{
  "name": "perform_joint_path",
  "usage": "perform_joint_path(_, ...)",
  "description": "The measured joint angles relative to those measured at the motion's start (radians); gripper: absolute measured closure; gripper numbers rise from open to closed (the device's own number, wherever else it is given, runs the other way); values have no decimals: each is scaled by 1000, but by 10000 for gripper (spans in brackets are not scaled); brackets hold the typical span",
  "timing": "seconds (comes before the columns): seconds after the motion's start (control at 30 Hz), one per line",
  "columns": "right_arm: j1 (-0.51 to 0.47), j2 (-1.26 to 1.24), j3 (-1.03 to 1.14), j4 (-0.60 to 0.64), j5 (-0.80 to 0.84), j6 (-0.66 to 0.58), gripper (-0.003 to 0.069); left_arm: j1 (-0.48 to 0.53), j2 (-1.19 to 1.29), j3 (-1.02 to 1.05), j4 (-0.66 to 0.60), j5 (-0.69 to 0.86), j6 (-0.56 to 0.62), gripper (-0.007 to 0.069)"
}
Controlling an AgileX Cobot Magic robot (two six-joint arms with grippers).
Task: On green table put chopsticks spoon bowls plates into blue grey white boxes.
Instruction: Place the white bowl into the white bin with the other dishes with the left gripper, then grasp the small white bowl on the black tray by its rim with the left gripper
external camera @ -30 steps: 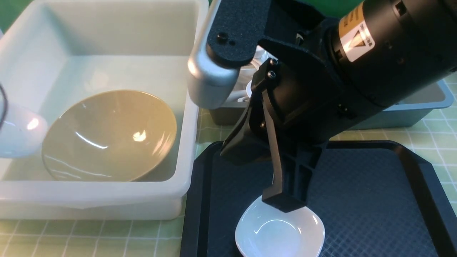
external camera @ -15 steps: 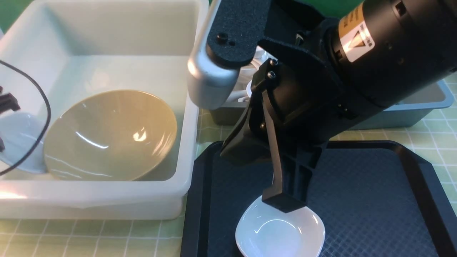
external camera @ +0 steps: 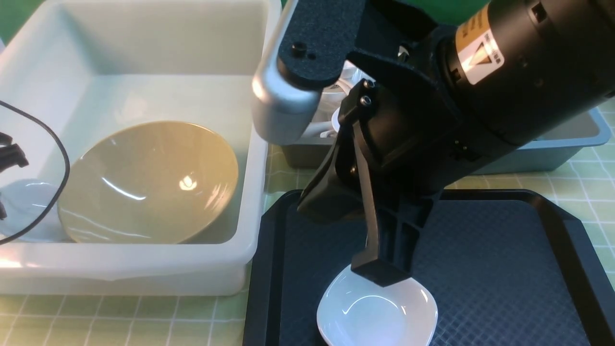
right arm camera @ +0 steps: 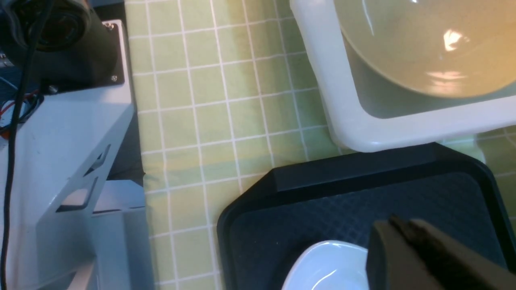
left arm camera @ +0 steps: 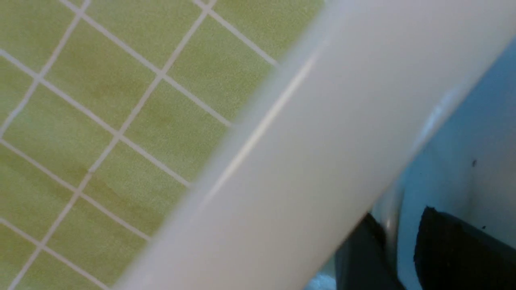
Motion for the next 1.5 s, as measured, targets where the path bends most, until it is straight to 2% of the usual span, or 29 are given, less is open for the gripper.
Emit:
perform_joint_path(0.03, 0, 0, 0, 0, 0, 0, 612, 0, 0, 0, 6, 1, 0, 349)
perform_joint_path(0.07, 0, 0, 0, 0, 0, 0, 612, 0, 0, 0, 7, 1, 0, 349)
perform_joint_path(0.1, 0, 0, 0, 0, 0, 0, 612, 0, 0, -1, 13, 4, 0, 310)
perform_joint_path(0.13, 0, 0, 0, -1, 0, -2, 612, 0, 0, -10, 20, 25, 0, 249)
perform_joint_path(0.3, -4, -1, 0, -43, 9, -3, 612, -6, 0, -106, 53, 151, 0, 152)
perform_joint_path(0.47, -76, -13, 0, -49, 32, 2, 612, -10, -5, -234, 58, 269, 4, 153)
perform_joint_path(0.53, -170, -43, 4, -54, 67, 11, 612, -40, -44, -270, 10, 285, 47, 153)
perform_joint_path(0.6, -215, -68, 16, -58, 74, 23, 612, -80, -87, -272, -52, 291, 98, 153)
perform_joint_path(0.7, -289, -140, 74, -60, 78, 39, 612, -213, -164, -272, -187, 296, 242, 153)
perform_joint_path(0.77, -310, -198, 132, -60, 74, 49, 612, -321, -197, -273, -273, 301, 369, 153)
perform_joint_path(0.8, -313, -239, 192, -59, 62, 53, 612, -410, -202, -273, -331, 303, 453, 153)
perform_joint_path(0.87, -314, -273, 237, -57, 47, 55, 612, -488, -201, -273, -376, 304, 512, 153)
perform_joint_path(0.9, -314, -309, 279, -53, 32, 58, 612, -591, -189, -273, -407, 306, 560, 153)
perform_joint_path(0.97, -314, -356, 336, -52, 20, 68, 612, -699, -158, -273, -430, 304, 593, 153)
perform_joint_path(1.0, -314, -356, 340, -52, 19, 70, 612, -711, -154, -273, -432, 303, 596, 153)
perform_joint_path(1.1, -315, -429, 380, -52, 22, 79, 612, -883, -50, -273, -439, 256, 614, 153)
perform_joint_path(1.27, -315, -509, 380, -52, 23, 81, 612, -988, 121, -273, -439, 228, 636, 153)
perform_joint_path(1.5, -315, -585, 380, -55, 42, 82, 612, -998, 275, -273, -434, 221, 620, 153)
